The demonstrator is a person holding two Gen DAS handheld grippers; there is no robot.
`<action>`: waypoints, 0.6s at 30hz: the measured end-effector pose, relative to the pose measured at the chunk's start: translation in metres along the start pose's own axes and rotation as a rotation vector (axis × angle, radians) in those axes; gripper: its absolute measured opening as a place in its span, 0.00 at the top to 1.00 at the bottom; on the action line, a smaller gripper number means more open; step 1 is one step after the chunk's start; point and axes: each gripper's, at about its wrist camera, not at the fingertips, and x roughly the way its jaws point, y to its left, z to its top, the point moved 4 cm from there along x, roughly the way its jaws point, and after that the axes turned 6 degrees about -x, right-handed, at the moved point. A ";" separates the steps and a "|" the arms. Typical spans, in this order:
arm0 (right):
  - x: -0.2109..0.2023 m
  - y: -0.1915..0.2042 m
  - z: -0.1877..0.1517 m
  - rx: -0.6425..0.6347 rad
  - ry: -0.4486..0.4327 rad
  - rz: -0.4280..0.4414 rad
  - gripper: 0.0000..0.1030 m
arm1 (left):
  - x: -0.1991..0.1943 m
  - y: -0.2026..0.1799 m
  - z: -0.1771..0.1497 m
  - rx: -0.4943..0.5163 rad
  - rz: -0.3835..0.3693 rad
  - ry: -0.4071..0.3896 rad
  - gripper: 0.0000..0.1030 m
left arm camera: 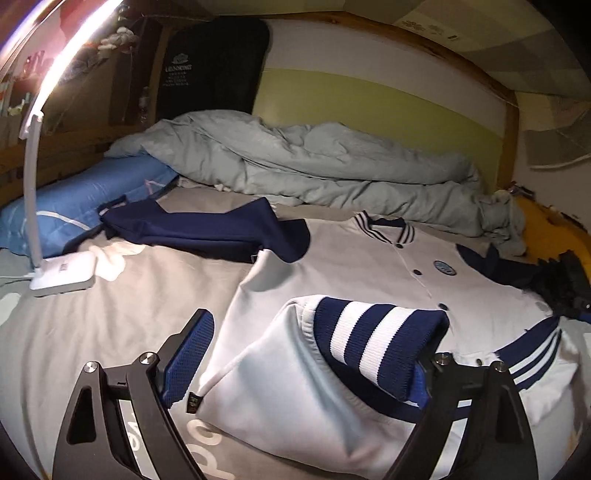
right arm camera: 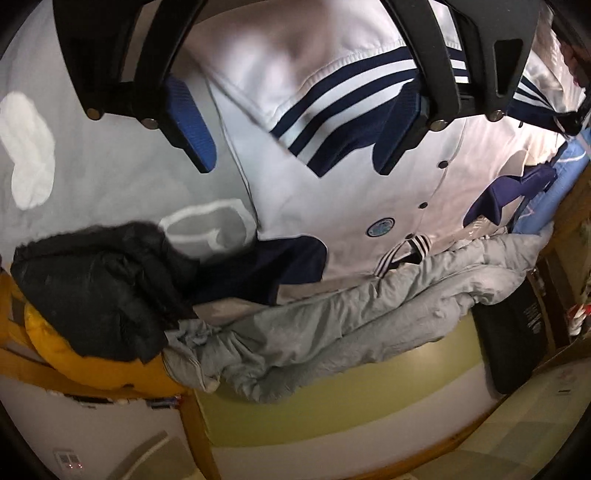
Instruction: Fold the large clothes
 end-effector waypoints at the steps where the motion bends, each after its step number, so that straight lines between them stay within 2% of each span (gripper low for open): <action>1: 0.002 0.002 0.002 -0.020 0.013 0.010 0.08 | 0.005 0.002 -0.001 -0.011 -0.011 0.030 0.12; 4: 0.012 0.012 0.000 -0.110 0.087 0.060 0.07 | 0.013 0.007 0.000 -0.061 -0.083 0.087 0.12; 7: 0.022 0.018 -0.007 -0.195 0.130 0.026 0.07 | 0.003 0.010 0.005 -0.085 -0.137 0.071 0.12; 9: 0.027 0.019 -0.012 -0.229 0.146 0.006 0.07 | -0.004 0.008 0.008 -0.066 -0.160 0.064 0.12; 13: 0.033 0.017 -0.016 -0.235 0.173 0.009 0.07 | -0.009 0.000 0.006 0.011 -0.114 0.049 0.12; 15: 0.037 0.018 -0.018 -0.225 0.189 0.029 0.07 | 0.003 -0.005 -0.002 0.051 -0.095 0.099 0.12; 18: 0.050 0.019 -0.023 -0.227 0.235 0.045 0.07 | 0.039 -0.008 -0.021 0.101 -0.021 0.251 0.12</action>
